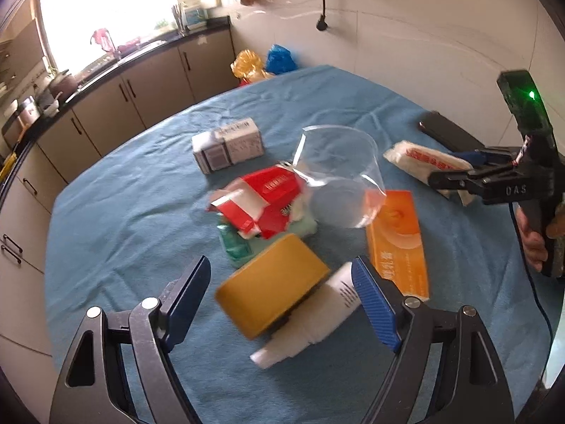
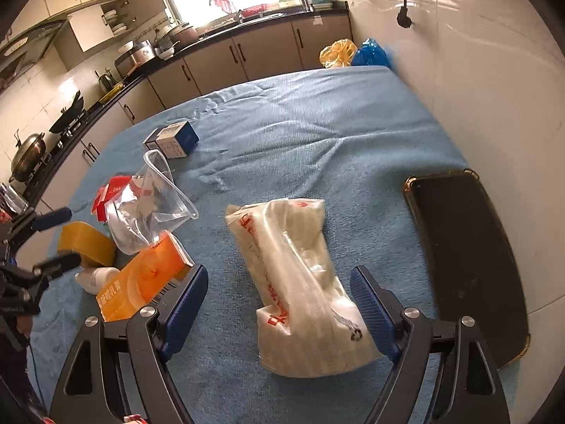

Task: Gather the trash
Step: 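Grasp the yellow container with the left gripper while the right grasps the white bag, then lift the yellow container with the left gripper toward the red basket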

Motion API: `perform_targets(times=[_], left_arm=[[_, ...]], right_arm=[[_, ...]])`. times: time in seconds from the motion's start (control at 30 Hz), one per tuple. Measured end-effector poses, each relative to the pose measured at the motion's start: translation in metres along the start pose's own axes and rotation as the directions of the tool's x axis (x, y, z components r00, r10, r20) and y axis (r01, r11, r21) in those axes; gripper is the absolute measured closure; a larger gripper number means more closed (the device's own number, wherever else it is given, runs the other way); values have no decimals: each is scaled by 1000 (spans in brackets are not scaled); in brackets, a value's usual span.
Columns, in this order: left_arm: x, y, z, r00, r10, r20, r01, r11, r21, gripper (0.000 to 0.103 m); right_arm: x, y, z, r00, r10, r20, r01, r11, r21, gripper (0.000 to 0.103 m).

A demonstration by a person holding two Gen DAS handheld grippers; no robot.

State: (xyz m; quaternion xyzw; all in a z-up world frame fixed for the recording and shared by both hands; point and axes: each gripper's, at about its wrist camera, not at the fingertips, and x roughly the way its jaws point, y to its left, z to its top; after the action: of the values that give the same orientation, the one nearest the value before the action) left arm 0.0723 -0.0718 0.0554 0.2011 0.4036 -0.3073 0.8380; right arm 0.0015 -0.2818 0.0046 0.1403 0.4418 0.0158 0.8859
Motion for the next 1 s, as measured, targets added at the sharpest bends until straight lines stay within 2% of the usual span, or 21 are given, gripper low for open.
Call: perform_targets(times=[0.03,0.1,0.2,0.23,0.33,0.37,0.67,0.83,1.0], left_arm=[[1,-3,0,1000,16,-11,-16,1000,1,38],[0,-5,0,1000,23,-18,-24,1000,-10,39],[-9,-7,-2,1000,11,0,-11,999,-38,39],[-13,-8,-3,1000,11,8,-10,999,-44,39],[-27,-10,-6,999,19,29,-17,997,-70,39],[-33,-10,-9,999,23,40,-20,996,-81,39],[-93,-19,-33,993,43,107,-26,988,-149,39],[-126,-22,-60,991,56,121,-30,978,-208,39],[-151,-26,-93,988,104,110,-72,961,-268,39]], right_arm=[[1,0,0,1000,2,0,-2,1000,4,17],[2,3,0,1000,0,0,0,1000,9,18],[3,6,-1,1000,-9,-1,9,1000,4,39],[3,7,-3,1000,-16,-6,16,1000,0,53],[1,8,-6,1000,-8,-9,9,1000,19,57],[-1,8,-7,1000,9,-7,-9,999,32,65],[-32,16,-23,998,63,24,-64,996,69,66],[-55,27,-38,995,92,42,-95,993,69,66],[-71,43,-56,992,113,50,-115,992,55,66]])
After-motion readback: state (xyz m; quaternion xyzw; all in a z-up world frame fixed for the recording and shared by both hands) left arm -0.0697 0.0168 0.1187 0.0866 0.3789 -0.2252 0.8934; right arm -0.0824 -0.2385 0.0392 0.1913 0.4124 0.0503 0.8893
